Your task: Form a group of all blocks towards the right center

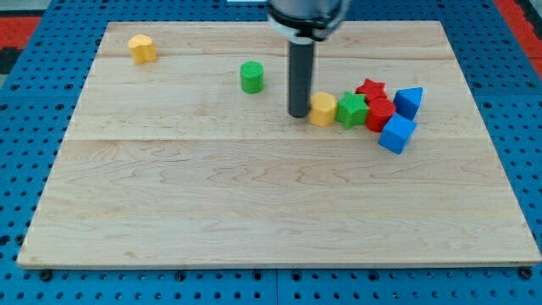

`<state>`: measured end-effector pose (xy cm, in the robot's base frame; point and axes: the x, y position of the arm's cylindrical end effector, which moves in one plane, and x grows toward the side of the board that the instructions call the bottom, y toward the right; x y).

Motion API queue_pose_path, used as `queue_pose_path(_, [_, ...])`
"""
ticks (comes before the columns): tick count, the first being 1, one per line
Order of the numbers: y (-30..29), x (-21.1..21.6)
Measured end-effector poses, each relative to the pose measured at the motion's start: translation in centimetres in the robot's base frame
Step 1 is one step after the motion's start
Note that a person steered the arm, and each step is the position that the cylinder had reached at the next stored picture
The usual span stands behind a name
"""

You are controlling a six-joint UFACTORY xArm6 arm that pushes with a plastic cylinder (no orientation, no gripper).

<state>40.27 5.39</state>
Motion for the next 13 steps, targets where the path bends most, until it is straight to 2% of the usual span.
queue_pose_path(1, [-1.2,0.6])
queue_pose_path(2, [-10.7,-1.6])
queue_pose_path(3, [-16.2,-6.4])
queue_pose_path(4, [-16.6,-8.2])
queue_pose_path(5, [-9.0,-8.2])
queue_pose_path(7, [0.5,-4.3])
queue_pose_path(8, [-2.6,-8.7])
queue_pose_path(10, [-16.9,-21.1])
queue_pose_path(11, [-25.2,-20.3])
queue_pose_path(12, [-29.6,-16.0])
queue_pose_path(13, [-29.0,-9.9])
